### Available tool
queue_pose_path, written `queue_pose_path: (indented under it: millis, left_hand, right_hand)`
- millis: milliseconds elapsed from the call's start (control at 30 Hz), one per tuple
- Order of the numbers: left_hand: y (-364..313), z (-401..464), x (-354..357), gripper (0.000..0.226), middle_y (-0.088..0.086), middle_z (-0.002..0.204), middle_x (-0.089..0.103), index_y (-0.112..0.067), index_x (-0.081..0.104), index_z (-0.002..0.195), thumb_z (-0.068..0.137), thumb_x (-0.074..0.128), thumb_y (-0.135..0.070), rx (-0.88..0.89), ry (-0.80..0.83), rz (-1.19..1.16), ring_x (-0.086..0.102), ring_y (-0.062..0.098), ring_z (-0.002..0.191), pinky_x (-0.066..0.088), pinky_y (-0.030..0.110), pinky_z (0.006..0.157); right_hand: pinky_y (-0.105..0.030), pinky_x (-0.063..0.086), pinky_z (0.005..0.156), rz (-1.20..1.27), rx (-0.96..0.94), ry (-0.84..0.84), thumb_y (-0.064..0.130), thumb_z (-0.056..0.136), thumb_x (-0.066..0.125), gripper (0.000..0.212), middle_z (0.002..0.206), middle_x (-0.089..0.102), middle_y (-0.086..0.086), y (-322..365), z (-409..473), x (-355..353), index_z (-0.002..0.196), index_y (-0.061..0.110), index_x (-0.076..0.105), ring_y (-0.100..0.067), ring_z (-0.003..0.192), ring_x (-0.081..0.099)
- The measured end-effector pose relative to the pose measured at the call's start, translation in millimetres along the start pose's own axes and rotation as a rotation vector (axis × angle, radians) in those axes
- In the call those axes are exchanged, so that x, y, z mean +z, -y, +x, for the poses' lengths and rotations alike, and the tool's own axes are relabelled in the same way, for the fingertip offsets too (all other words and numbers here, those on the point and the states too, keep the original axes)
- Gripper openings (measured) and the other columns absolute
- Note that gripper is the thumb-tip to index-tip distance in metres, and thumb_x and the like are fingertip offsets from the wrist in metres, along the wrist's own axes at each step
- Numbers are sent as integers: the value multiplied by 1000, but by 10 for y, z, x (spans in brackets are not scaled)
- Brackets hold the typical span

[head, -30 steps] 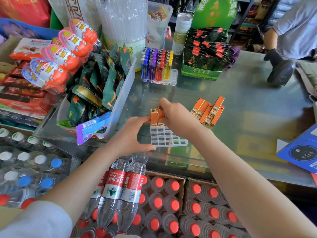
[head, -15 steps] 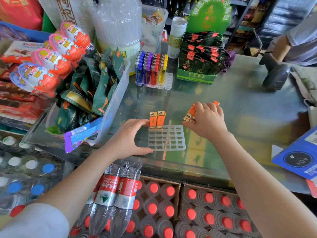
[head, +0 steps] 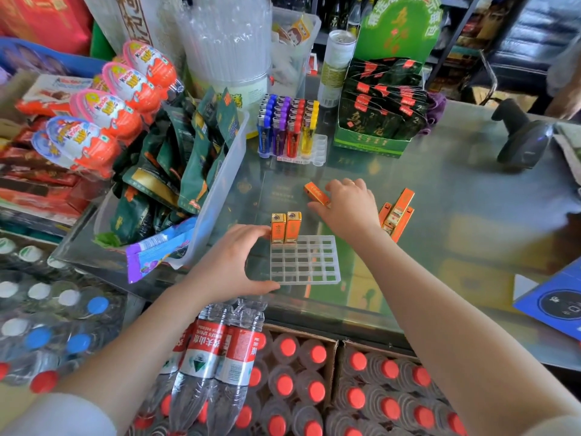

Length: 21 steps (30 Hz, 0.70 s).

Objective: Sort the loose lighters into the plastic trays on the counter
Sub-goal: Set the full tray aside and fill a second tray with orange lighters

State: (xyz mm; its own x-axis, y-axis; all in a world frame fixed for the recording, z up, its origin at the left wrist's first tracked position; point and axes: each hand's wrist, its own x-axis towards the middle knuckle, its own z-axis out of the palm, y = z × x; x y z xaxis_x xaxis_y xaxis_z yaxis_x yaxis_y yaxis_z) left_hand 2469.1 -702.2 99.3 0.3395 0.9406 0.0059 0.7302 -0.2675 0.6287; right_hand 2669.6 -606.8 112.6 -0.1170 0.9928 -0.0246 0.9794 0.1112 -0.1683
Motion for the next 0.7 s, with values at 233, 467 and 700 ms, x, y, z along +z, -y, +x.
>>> queue_pose_path:
  millis: [233, 467, 700]
  left_hand:
    - [33, -15, 56, 78, -15, 118, 41, -19, 42, 126, 60, 76, -43, 13, -35, -36, 34, 2, 115, 27, 19, 98]
    - [61, -8, 88, 80, -13, 119, 44, -21, 41, 128, 60, 80, -38, 19, -52, -52, 37, 8, 116, 31, 25, 99]
    - [15, -19, 175, 82, 4, 129, 44, -13, 37, 131, 64, 78, -40, -1, -75, 12, 34, 17, 121, 30, 31, 102]
  right_hand:
    - [-30, 42, 73, 489, -63, -45, 17, 88, 57, 17, 96, 61, -4, 151, -26, -19, 103, 10, 59, -19, 87, 50]
    - [-23, 47, 75, 919, -178, -112, 4, 84, 59, 31, 93, 67, -3, 49, -468, -181, 108, 21, 50, -18, 79, 60]
    - [-17, 45, 57, 972, -108, -84, 10, 78, 70, 26, 78, 65, 8, 234, -882, -60, 86, 28, 53, -11, 61, 58]
